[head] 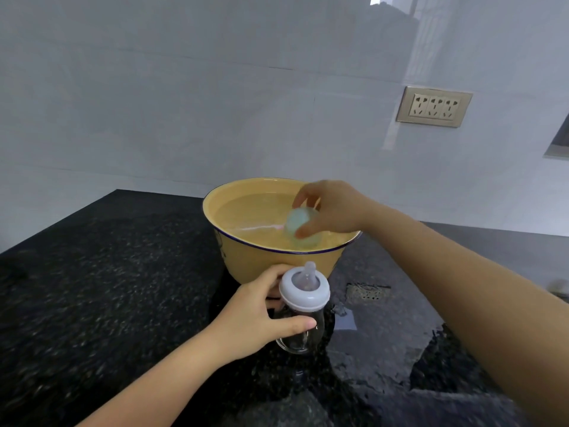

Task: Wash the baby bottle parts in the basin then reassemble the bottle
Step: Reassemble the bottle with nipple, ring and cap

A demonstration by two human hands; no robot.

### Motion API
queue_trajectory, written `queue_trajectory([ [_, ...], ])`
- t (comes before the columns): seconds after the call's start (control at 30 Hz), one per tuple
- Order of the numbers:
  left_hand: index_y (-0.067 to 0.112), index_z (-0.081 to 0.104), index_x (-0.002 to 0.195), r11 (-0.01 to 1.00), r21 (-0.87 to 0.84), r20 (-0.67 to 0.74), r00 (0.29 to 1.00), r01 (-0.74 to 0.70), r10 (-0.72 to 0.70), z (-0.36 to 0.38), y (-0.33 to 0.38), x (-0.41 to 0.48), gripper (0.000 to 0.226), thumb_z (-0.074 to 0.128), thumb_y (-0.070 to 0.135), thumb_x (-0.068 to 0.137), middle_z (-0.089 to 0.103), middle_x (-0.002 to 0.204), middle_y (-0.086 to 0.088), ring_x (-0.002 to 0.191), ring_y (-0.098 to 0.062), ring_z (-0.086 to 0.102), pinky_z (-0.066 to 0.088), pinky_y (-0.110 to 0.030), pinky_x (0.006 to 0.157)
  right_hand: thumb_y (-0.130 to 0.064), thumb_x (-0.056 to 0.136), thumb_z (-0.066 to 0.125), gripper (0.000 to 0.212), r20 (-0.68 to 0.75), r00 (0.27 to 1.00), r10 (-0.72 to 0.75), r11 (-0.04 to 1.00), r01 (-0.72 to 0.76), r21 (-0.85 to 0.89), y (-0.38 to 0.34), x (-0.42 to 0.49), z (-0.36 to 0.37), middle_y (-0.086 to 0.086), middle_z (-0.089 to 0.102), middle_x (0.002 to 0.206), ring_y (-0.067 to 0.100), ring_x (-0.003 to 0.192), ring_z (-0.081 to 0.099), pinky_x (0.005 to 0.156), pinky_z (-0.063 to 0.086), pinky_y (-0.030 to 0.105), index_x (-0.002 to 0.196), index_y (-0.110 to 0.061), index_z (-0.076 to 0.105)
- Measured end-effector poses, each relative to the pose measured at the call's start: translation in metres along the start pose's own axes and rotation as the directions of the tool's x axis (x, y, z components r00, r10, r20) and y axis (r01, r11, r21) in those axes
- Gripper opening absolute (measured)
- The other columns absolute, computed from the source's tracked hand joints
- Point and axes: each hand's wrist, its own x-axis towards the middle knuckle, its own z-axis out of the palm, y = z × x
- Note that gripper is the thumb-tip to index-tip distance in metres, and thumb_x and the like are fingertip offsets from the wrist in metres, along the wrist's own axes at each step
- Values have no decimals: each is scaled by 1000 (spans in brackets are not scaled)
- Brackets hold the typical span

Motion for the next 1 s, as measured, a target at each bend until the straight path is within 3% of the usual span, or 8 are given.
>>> queue_trajectory([
  [0.13, 38, 53, 111, 1000, 9, -33, 999, 5, -5, 2, 0, 0, 57, 85, 21, 66, 64, 110, 26, 105, 8, 58, 47, -11, 83, -30, 65, 83, 44, -121, 992, 25, 985, -4, 170, -2, -1, -20, -5, 59, 107, 14, 96, 55, 86, 46, 28, 105, -31, 64],
  [0.3, 36, 53, 109, 1000, 16, -49, 999, 20, -20, 3, 1, -1, 57, 85, 23, 65, 64, 112, 21, 104, 10, 58, 46, -8, 81, -24, 68, 81, 43, -149, 989, 10, 972, 26, 235, -6, 3, -32, -3, 57, 112, 11, 92, 51, 87, 44, 25, 109, -29, 67],
  [0.53, 36, 54, 108, 999, 33, -28, 999, 40, -39, 2, -1, -1, 53, 84, 28, 66, 63, 112, 21, 103, 11, 57, 45, -7, 81, -21, 68, 81, 50, -219, 975, -38, 989, 68, 128, -8, 6, -28, -6, 49, 107, 11, 97, 48, 87, 41, 23, 115, -28, 66],
  [0.67, 37, 54, 108, 998, 49, -28, 999, 42, -41, 2, 0, -1, 53, 84, 31, 65, 63, 112, 21, 104, 11, 56, 45, -7, 83, -22, 71, 77, 52, -143, 982, -119, 993, 118, -22, -8, 3, -22, -3, 51, 115, 11, 100, 47, 80, 33, 19, 120, -29, 63],
  [0.9, 38, 54, 109, 996, 83, -47, 998, 36, -32, 3, -1, -1, 53, 84, 33, 65, 63, 111, 23, 103, 11, 56, 45, -7, 83, -9, 72, 72, 64, -162, 974, -156, 986, 164, 36, -4, -8, -27, 0, 52, 127, 13, 115, 47, 88, 32, 18, 130, -30, 55],
  [1.0, 38, 54, 110, 995, 95, -50, 998, 35, -31, 3, -2, -1, 54, 84, 35, 65, 63, 111, 22, 104, 10, 56, 46, -10, 85, -19, 71, 77, 68, -235, 964, -125, 973, 165, 159, -5, -17, -24, -3, 56, 117, 12, 106, 54, 94, 42, 24, 132, -34, 50],
])
